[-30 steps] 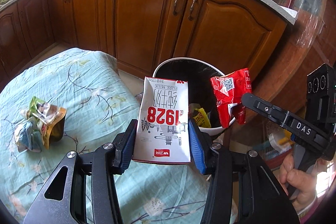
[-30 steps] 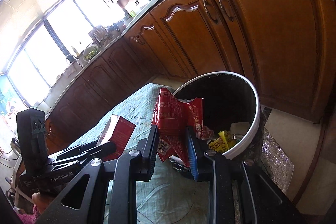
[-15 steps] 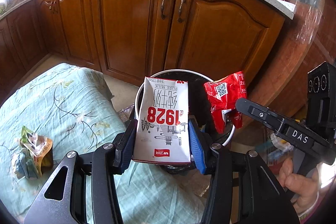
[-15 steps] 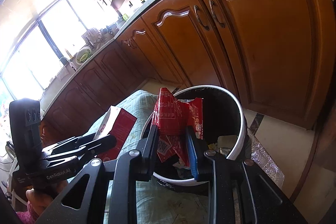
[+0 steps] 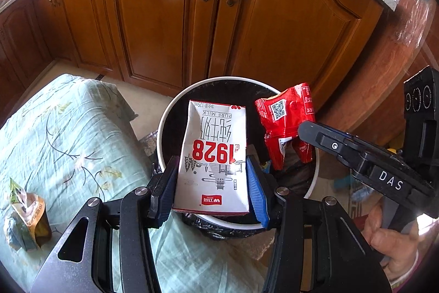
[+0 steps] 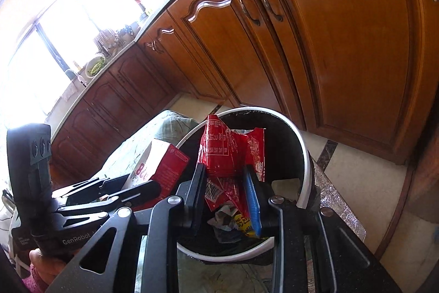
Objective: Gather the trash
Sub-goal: 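Carry the milk carton and red bag over the bin and release both, then move both tools back over the table toward the last trash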
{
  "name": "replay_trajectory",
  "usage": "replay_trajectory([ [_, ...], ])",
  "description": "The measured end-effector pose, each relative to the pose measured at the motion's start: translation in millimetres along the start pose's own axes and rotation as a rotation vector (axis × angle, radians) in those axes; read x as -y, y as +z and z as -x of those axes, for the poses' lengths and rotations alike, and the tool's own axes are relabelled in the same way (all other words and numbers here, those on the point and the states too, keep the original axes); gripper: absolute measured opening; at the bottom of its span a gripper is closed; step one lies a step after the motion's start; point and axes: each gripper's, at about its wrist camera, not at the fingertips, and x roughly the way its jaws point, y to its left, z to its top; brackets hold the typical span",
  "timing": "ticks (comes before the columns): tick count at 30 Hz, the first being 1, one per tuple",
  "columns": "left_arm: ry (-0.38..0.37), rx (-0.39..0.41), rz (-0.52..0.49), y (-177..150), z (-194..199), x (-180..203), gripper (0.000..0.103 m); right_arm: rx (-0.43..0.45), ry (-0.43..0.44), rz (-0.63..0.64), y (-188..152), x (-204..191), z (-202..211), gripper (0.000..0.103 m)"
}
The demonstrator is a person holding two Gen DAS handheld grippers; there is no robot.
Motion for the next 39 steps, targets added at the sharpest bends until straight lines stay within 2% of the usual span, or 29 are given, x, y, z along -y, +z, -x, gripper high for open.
replay_trajectory([
  [1, 0.000, -0.010, -0.001, 1, -4, 0, 0.047, 0.002, -0.001, -0.006, 1, 1, -1, 0.039],
  [3, 0.004, -0.026, 0.000, 1, -10, 0, 0.047, 0.006, 0.004, -0.014, 2, 3, -2, 0.042],
  [5, -0.011, -0.029, 0.008, 1, -13, 1, 0.050, 0.008, 0.006, -0.023, 3, 6, -3, 0.052],
  [8, -0.012, -0.015, 0.011, 0, -11, 3, 0.061, 0.017, 0.007, -0.032, 2, 8, 0, 0.052],
  [15, -0.011, 0.028, 0.045, -19, 9, -10, 0.062, 0.036, 0.021, -0.054, -6, 9, 9, 0.054],
  [17, -0.017, 0.040, 0.069, -27, 17, -17, 0.062, 0.039, 0.031, -0.053, -11, 6, 12, 0.059],
  [23, -0.010, 0.091, 0.167, -67, 47, -43, 0.062, 0.045, 0.084, -0.051, -35, -13, 18, 0.082],
  [31, 0.031, 0.109, 0.282, -122, 79, -85, 0.062, 0.006, 0.162, -0.007, -62, -55, 15, 0.084],
  [39, 0.071, 0.131, 0.374, -159, 106, -124, 0.062, -0.062, 0.215, 0.060, -88, -98, -2, 0.084],
])
